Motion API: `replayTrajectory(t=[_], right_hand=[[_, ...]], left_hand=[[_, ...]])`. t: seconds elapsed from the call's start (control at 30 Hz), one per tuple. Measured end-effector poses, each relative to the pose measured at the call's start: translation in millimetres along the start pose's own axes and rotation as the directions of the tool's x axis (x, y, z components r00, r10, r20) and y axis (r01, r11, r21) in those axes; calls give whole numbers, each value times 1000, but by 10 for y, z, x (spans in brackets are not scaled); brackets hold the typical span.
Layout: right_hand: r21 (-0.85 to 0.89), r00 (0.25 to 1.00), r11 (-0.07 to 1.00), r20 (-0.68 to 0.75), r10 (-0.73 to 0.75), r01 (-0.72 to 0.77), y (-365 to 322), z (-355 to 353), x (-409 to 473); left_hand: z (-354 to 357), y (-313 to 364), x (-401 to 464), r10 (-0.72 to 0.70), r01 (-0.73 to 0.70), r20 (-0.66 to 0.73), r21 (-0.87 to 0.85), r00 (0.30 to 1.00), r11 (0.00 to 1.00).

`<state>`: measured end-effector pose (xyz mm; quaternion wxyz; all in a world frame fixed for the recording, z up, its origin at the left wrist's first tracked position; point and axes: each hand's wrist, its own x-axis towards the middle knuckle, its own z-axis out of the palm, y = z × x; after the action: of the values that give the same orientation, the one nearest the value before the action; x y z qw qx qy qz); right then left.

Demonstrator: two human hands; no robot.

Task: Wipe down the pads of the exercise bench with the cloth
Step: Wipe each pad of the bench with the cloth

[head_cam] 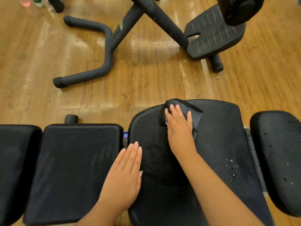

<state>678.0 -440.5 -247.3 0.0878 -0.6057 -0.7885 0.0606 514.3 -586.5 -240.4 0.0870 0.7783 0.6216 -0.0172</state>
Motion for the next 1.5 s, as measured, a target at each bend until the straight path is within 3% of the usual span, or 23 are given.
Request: replayTrajectory(t=[0.4,0.7,0.8,1.03,1.33,1.5], right_hand=[[5,997,998,30,69,-69,-136,-30,-52],[-15,996,997,56,-71,72,-265,-16,-2213],[23,997,998,49,-61,60,-242,15,-2485],[-21,998,999,53,-25,26,-211,-25,-2123],[-54,988,995,120,94,-88,71,-160,-286],[-28,990,999,136,38,-34,157,-227,209]], left_hand=[[-28,20,9,-14,14,8,30,1000,999],[-67,25,8,-15,14,12,26,1000,1000],[-58,12,1,-15,15,15,24,1000,1000],[-36,10,-21,-23,22,39,10,999,1000],[-38,23,-7,-27,26,53,20,998,999],[-30,24,20,-26,25,26,16,999,1000]])
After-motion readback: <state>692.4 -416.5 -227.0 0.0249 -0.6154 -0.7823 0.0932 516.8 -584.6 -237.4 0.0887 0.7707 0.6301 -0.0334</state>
